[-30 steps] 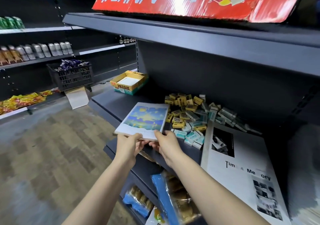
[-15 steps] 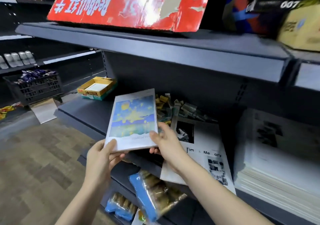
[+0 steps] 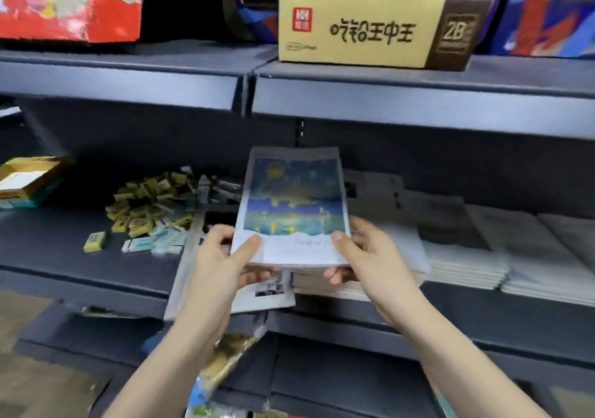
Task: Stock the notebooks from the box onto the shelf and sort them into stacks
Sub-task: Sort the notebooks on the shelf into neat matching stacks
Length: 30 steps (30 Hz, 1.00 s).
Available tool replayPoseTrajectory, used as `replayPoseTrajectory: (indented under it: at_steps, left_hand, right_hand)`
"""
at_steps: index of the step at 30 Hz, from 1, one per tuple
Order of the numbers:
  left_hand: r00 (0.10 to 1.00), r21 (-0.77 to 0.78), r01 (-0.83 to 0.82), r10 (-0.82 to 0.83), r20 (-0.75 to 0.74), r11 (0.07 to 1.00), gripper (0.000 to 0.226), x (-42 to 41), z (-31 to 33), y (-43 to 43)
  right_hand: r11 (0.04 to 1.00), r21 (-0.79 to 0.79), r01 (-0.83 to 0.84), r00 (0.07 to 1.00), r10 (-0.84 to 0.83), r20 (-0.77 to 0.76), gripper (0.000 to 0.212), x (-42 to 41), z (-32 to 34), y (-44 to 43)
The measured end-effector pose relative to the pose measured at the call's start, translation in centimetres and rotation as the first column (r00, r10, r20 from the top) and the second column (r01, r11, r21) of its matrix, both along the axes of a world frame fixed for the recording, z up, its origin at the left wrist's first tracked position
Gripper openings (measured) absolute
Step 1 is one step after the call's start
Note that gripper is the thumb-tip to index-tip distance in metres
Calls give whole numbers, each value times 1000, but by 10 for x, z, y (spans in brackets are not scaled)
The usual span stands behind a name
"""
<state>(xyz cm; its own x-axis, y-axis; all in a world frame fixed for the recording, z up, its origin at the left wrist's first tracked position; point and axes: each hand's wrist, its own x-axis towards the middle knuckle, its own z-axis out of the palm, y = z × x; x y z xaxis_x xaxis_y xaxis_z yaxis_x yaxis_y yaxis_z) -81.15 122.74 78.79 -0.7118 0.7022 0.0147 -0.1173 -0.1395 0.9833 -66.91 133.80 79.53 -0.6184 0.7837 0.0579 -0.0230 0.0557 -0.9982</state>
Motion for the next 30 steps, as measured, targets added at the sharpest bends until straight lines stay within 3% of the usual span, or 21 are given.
replayPoseTrajectory:
  at_steps: [10,16,23,27,30]
  left_hand:
    - [973,-17,229,-228,31,973,11,143,1,87]
    - [934,-42,357,-356,22,933,7,200,-4,126]
    - [848,-282,482,-523,-88,830,9,241,-31,179]
    - [826,-380,456,-542,-156,805,11,265,-47,207]
    - [826,-414,403,-519,-219,816,24,280,-51,221]
  right_hand:
    - [944,100,315,947,-319,35,18,149,-10,65]
    - [901,113,419,904,-425,42,19,206,-23,98]
    - [857,88,508,857,-513,46,25,258,-42,137]
    - [834,48,550,831,-552,70,26,282,-53,158]
    - [825,42,564,821,-565,82,22,295,-60,170]
